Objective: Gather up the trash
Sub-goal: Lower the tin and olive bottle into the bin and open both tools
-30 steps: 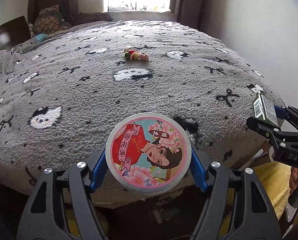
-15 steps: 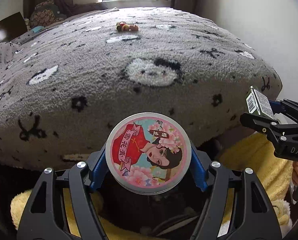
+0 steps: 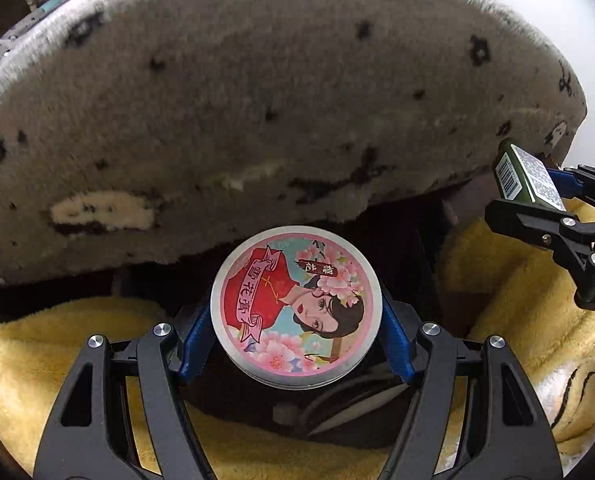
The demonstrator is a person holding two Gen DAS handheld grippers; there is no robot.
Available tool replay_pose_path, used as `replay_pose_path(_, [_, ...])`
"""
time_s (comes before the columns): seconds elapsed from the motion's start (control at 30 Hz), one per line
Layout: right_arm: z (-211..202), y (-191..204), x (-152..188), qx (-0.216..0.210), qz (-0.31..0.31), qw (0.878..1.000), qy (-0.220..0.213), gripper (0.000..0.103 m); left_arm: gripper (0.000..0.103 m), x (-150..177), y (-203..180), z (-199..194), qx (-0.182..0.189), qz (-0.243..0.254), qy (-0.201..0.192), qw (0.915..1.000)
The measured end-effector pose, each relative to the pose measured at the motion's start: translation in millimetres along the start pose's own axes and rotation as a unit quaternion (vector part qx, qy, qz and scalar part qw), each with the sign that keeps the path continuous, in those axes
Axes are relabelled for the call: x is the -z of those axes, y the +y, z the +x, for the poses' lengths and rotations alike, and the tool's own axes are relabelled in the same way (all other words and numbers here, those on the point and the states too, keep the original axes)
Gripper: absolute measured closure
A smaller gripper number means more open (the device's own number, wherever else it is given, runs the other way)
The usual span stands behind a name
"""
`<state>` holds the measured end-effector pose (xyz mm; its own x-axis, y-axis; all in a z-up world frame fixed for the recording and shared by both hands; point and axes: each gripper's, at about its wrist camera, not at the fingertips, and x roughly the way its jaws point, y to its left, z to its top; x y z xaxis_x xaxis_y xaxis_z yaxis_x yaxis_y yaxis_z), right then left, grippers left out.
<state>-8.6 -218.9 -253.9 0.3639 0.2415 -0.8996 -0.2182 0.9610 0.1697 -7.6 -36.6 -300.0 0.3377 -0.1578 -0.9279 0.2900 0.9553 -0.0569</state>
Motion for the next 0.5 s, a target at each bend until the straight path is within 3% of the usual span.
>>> replay_pose_path(0.17, [29, -4, 4, -0.013, 0.021, 0.999, 0.046, 0.031, 0.036, 2, 1, 16, 0.021, 0.001, 0.026, 0.9994])
replay_pose_path(0.5, [52, -2, 5, -0.023, 0.043, 0.997, 0.067, 0.031, 0.036, 0, 2, 37, 0.047, 0.007, 0.062, 0.997])
